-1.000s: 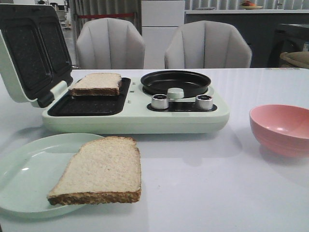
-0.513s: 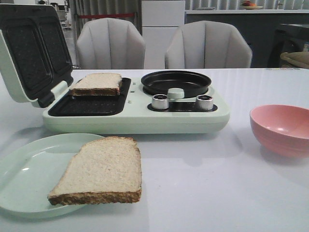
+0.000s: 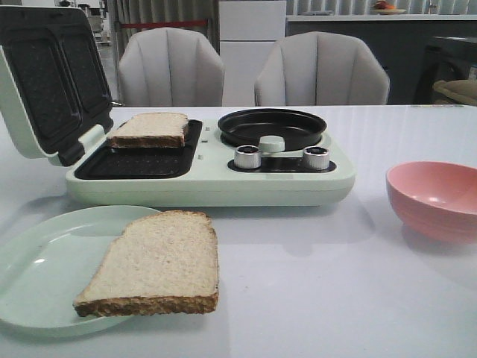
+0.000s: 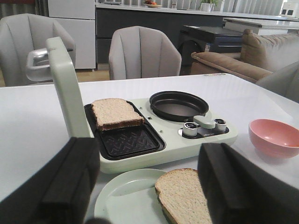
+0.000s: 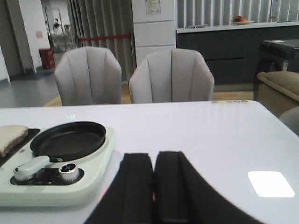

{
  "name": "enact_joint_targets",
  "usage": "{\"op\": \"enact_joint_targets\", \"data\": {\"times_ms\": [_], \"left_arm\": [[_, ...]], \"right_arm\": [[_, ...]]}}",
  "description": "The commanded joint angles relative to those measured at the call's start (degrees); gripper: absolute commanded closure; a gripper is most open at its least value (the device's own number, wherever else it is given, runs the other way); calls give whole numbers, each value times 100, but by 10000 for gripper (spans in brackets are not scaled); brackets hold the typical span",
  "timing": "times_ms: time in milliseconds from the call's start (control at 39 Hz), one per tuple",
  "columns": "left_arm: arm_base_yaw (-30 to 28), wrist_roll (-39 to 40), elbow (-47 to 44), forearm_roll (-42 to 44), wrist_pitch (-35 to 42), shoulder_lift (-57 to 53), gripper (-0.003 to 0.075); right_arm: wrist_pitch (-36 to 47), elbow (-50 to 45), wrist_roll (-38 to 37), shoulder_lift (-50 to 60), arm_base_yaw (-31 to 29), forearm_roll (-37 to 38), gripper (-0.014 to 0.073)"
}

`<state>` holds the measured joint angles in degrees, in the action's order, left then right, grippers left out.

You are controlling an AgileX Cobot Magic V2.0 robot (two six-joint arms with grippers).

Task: Make breakfast with bread and shrimp
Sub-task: 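Withdraw the left gripper from the sandwich maker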

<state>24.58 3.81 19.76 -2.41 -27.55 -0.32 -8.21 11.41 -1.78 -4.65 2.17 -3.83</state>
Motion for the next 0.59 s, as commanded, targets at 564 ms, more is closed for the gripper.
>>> {"op": "enact_joint_targets", "data": {"times_ms": [564], "left_arm": [[-3, 57, 146, -40, 567, -1, 209]], "right_arm": [[-1032, 1222, 178, -1617, 246, 48, 165]]}}
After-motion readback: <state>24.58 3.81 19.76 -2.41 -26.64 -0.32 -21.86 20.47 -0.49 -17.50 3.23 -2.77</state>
